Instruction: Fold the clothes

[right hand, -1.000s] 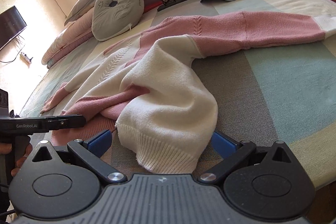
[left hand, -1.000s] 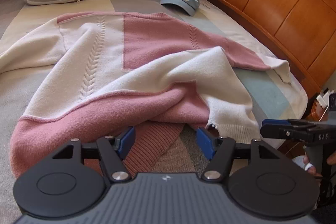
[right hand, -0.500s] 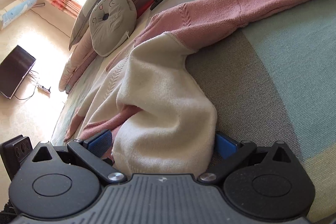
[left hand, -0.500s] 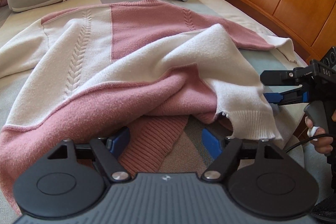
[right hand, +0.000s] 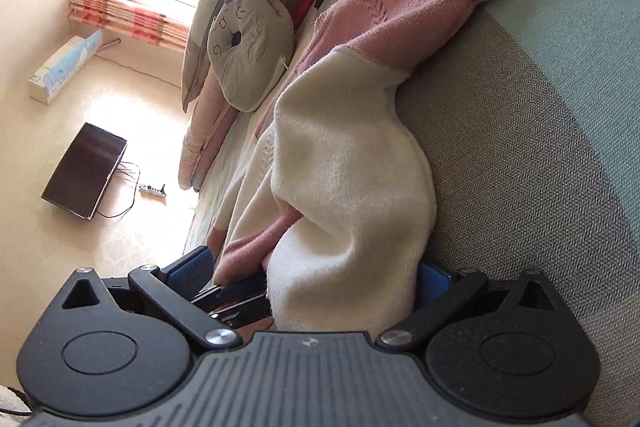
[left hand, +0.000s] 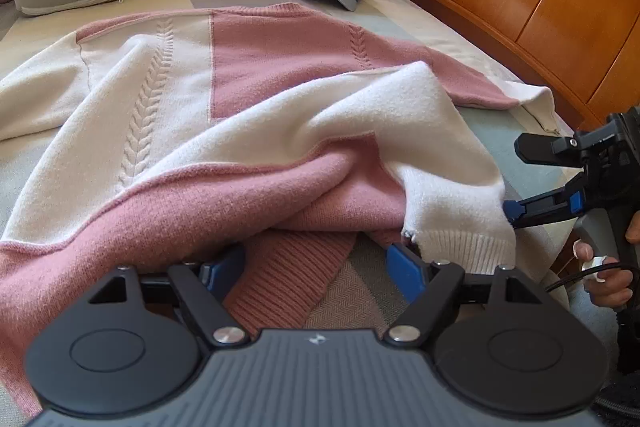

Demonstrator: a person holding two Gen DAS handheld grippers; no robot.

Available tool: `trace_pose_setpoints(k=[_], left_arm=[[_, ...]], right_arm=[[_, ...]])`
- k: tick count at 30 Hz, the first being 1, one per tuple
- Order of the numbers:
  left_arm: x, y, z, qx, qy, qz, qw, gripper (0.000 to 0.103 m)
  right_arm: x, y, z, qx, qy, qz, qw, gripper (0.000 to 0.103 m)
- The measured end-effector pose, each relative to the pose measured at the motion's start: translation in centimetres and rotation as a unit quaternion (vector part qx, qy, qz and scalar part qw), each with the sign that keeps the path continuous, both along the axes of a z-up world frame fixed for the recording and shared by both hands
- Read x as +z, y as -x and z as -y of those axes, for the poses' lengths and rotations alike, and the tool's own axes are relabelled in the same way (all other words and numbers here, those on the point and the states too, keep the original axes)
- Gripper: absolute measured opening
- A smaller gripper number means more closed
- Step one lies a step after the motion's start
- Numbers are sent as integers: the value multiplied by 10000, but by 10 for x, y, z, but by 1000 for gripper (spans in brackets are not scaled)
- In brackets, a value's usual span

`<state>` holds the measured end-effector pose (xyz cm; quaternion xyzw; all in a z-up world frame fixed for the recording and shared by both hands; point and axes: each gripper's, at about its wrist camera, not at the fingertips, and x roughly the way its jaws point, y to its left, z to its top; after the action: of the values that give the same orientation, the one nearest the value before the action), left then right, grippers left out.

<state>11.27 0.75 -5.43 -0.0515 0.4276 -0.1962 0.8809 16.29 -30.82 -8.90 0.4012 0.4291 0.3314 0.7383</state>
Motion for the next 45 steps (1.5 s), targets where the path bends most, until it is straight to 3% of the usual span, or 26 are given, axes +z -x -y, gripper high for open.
trace_pose_setpoints(k=[3,9,13,18,22,25,29,31,36,41,45], left_arm=[[2,1,-1,30,46,-34,10000,78],[31,1,-12,-118,396,108,9991,78],[55,-15,-25,-162,599,367,9974,78],[71,-51,-44,-139,788,504,9955,78],[77,-93,-55,-22,694,406,9968,78],[79,-131,-61,152,319,307,9989,78],[77,-180,-63,256,-449,269,9983,78],[75,-202,-61,196,-601,319,9975,78],[65,-262,-45,81,-558,316,9979,79],[43,-291,-17,-179,-455,377,9981,79],[16,-297,-8,-309,-360,110,9988,79]], right_arm=[[0,-3,-2,-50,-8,-69,10000,103],[11,1,3,-100,525,-16,9986,103],[23,-5,21,-380,1113,102,9930,103],[39,-27,38,-528,1491,220,9872,103],[58,-58,36,-386,1846,379,9813,103],[73,-83,30,-250,2116,600,9752,103],[95,-130,9,-145,2891,1085,9510,103],[98,-153,-3,-89,3327,1268,9344,103],[89,-220,-33,-54,4124,1369,9006,103],[67,-264,-57,-26,4519,1227,8836,103],[61,-273,-73,35,4790,1352,8673,103]])
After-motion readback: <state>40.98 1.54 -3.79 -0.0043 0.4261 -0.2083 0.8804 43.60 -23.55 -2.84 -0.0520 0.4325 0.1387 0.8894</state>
